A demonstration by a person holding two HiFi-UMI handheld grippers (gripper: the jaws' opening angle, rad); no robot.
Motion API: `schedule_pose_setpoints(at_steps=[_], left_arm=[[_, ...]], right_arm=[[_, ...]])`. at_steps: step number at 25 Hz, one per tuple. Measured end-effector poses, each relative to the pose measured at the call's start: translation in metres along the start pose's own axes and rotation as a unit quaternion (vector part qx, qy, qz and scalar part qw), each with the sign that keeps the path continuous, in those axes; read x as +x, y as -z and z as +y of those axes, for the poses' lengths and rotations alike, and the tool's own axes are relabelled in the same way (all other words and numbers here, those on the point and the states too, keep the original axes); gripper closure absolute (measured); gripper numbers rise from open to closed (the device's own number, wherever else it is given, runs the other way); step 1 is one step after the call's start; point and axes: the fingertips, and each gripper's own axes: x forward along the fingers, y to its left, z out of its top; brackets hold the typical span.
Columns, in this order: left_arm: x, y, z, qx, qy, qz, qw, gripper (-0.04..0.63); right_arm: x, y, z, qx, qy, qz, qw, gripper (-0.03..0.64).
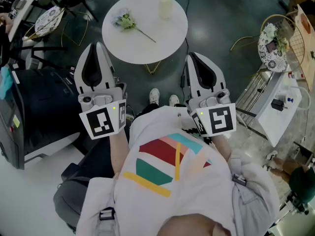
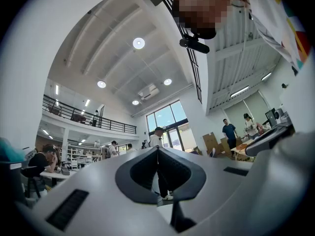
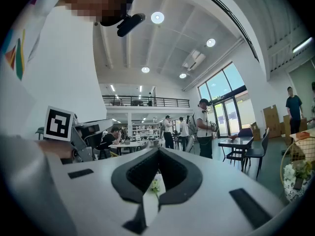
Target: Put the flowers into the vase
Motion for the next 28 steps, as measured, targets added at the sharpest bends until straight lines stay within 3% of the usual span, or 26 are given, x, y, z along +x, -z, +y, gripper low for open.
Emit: schedule_pose_setpoints(at_steps=[10, 16, 28], left_arm=[[0.006, 0.005, -0.002, 0.003, -0.007, 0.007, 0.9999, 0.588], [0.000, 0.012, 0.002, 0.009, -0.039, 0.021, 0.9990, 0.588], [0.017, 0.027, 0.004, 0.014, -0.060, 0.031, 0.9976, 0.588]], right_arm=[[-0.001, 0.002, -0.010, 0.004, -0.010, 0.002, 1.000, 0.604], [-0.015, 0.007, -0.033, 0.054, -0.009, 0.002, 0.998, 0.603], [-0.019, 0.026, -0.075, 0.056, 0.008, 0.019, 0.998, 0.603]])
